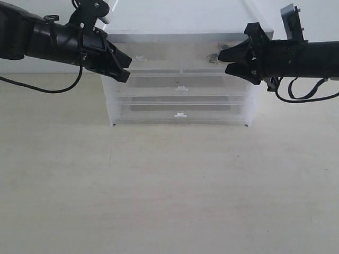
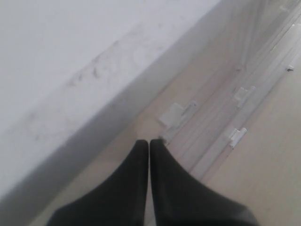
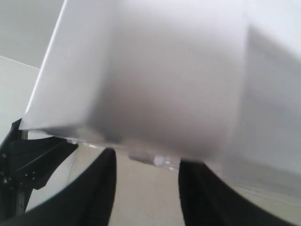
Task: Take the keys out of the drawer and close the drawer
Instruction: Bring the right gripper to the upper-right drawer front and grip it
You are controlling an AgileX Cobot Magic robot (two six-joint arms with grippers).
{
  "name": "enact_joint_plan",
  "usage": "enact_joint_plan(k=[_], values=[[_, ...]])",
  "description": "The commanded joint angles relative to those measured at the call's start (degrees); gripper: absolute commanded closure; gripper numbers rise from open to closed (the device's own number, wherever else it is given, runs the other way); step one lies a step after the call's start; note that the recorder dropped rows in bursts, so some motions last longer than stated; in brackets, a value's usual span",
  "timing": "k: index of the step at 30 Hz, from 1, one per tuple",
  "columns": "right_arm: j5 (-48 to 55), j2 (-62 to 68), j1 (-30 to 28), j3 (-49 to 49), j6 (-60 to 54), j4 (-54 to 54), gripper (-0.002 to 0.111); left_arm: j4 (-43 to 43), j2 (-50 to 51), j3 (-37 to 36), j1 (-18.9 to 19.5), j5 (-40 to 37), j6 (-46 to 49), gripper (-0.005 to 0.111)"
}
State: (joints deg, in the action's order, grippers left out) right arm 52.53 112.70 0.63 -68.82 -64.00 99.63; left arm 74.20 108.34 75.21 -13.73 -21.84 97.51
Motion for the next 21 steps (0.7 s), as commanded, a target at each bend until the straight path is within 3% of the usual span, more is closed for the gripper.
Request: enact_joint_plan(k=[1, 5, 12, 21], values=[[-0.1, 0.0, 0.0, -1.6, -1.0, 0.3, 0.071, 3.4, 0.4, 2.2, 0.6, 10.0, -0.2, 0.103], [0.1, 0.0, 0.0, -2.6, -0.9, 0.3, 0.075, 3.4, 0.4, 2.2, 0.6, 10.1, -0.1, 0.103], [-0.7, 0.0, 0.0, -2.8, -1.0, 0.3, 0.104, 3.4, 0.4, 2.2, 0.6, 10.5, 0.3, 0.103], [-0.7, 0.0, 0.0, -2.8, -2.5, 0.3, 0.104, 3.2, 0.4, 2.8, 0.6, 10.5, 0.3, 0.103]])
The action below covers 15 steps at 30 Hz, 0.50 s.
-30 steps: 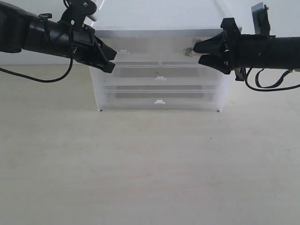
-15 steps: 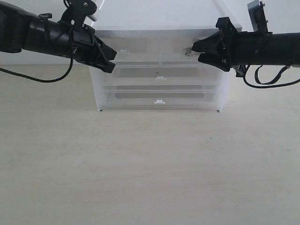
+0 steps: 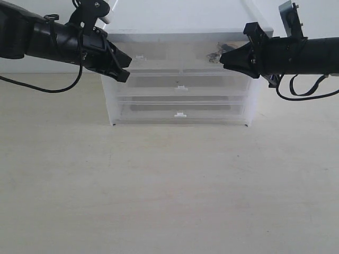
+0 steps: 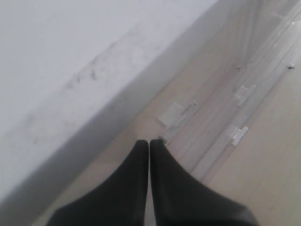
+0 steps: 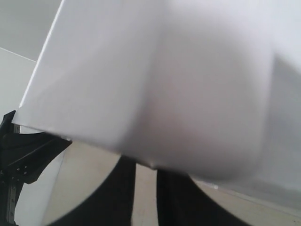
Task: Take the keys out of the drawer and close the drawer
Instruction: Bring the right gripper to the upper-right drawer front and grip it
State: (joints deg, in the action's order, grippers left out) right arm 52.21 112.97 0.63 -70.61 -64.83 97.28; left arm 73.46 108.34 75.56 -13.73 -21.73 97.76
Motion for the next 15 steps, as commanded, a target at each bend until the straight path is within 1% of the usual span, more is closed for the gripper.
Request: enact_joint_plan(k=[1, 3, 6, 10, 15], values=[[-0.4, -0.3, 0.0, -1.0, -1.7, 2.7, 0.104, 3.9, 0.4, 2.4, 0.6, 10.4, 0.0, 0.103], [1.3, -0.3, 0.0, -1.0, -1.1, 2.7, 0.104, 3.9, 0.5, 2.4, 0.6, 10.7, 0.0, 0.103], [3.8, -0.3, 0.0, -0.9, 0.0, 2.7, 0.109, 3.9, 0.7, 2.4, 0.6, 11.2, 0.0, 0.103], [4.6, -0.3, 0.0, 0.9, -1.1, 2.7, 0.109, 3.9, 1.1, 2.4, 0.6, 11.3, 0.0, 0.103], [9.6, -0.4, 0.0, 1.5, -1.5, 2.7, 0.109, 3.9, 1.1, 2.4, 0.6, 11.3, 0.0, 0.103]])
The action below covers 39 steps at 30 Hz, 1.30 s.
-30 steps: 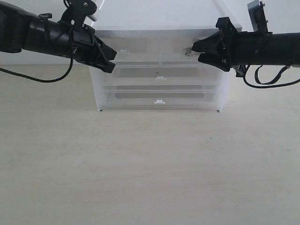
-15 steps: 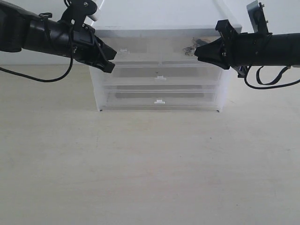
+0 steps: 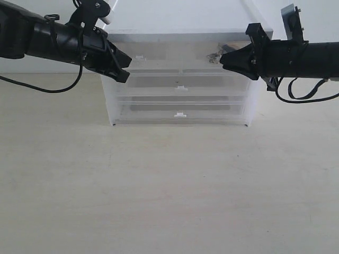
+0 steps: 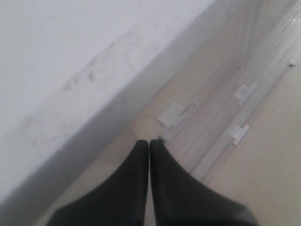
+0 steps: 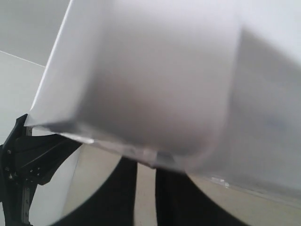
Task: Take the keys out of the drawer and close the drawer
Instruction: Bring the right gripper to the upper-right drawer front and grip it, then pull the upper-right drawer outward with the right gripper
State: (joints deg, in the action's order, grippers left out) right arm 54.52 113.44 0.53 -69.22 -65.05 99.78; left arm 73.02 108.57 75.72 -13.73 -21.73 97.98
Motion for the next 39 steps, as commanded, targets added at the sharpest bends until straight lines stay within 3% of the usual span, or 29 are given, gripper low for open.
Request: enact_joint_plan(k=[1, 14, 39], values=[[8.0, -0.9, 0.1, 0.1, -1.2, 0.2, 0.109, 4.3, 0.8, 2.2, 0.6, 11.3, -0.2, 0.103], [9.6, -2.1, 0.1, 0.4, 0.0, -2.9, 0.109, 4.1, 0.8, 2.2, 0.6, 11.3, -0.2, 0.103], [7.4, -12.4, 0.1, 14.1, -5.0, -0.8, 0.109, 4.1, 0.8, 2.2, 0.6, 11.3, -0.2, 0.103]])
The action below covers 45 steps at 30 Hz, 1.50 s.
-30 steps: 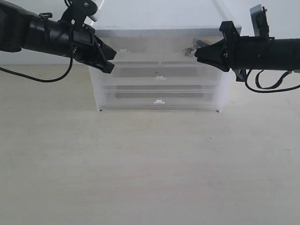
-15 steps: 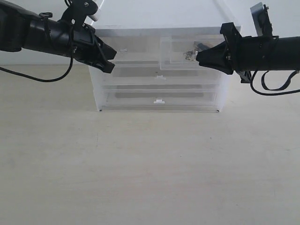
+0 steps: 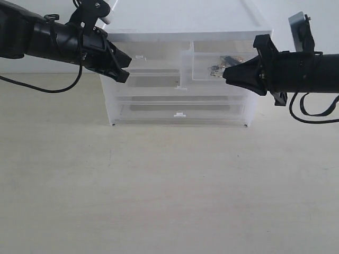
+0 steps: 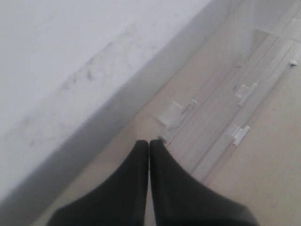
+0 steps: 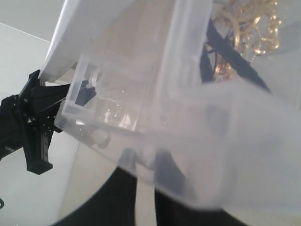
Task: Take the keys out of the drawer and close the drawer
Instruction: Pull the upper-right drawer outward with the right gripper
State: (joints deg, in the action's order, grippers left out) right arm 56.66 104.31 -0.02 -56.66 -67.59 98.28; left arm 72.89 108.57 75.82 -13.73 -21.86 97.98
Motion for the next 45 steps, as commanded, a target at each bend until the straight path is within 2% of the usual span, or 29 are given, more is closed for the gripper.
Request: enact_joint_plan(k=[1, 16, 45], values=[[5.4, -3.8, 0.6, 1.9, -2.5, 0.8, 0.109, 4.3, 0.8, 2.2, 0.6, 11.4, -0.2, 0.103], [5.6, -11.0, 0.6, 8.6, -3.0, 0.4, 0.109, 4.3, 0.8, 2.2, 0.6, 11.3, -0.2, 0.103], [5.0, -13.1, 0.6, 16.1, -7.8, 0.0, 0.109, 4.3, 0.8, 2.2, 0.6, 11.4, -0.2, 0.103]])
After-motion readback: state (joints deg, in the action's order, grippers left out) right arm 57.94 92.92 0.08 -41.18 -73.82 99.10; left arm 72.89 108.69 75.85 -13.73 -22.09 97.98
